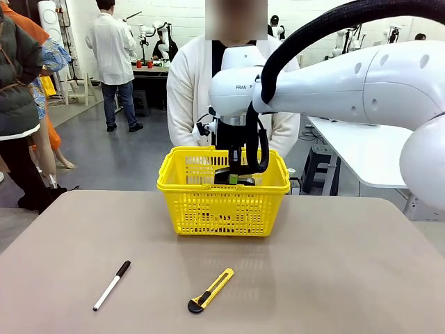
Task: Place the items the person wants into the basket.
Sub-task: Pick up the item the person points to and place it in the Market Basket.
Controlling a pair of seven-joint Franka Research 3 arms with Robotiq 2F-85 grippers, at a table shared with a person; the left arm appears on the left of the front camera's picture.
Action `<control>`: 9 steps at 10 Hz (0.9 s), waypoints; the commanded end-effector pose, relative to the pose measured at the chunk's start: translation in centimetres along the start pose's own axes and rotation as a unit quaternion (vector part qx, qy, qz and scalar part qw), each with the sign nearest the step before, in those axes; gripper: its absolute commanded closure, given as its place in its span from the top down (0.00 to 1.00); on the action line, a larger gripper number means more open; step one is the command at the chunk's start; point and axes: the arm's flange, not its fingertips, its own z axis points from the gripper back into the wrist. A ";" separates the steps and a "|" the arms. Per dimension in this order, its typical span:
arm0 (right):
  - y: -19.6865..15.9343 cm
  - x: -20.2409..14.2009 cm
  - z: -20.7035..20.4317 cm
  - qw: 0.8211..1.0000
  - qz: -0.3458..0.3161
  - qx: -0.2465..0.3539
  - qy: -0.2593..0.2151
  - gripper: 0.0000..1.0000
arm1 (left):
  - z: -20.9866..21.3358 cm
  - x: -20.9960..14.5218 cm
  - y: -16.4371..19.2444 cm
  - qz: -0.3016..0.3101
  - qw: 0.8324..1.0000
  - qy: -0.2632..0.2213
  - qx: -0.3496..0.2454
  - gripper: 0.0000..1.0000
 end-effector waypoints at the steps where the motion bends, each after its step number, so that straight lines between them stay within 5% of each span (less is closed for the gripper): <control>1: -2.7 0.1 -0.5 0.999 0.010 0.031 0.001 0.33 | -0.1 0.1 0.0 0.007 1.000 0.006 0.004 1.00; 9: -4.3 0.4 -5.3 0.996 0.018 0.082 0.003 0.33 | -0.1 0.1 0.0 0.007 1.000 0.006 0.004 1.00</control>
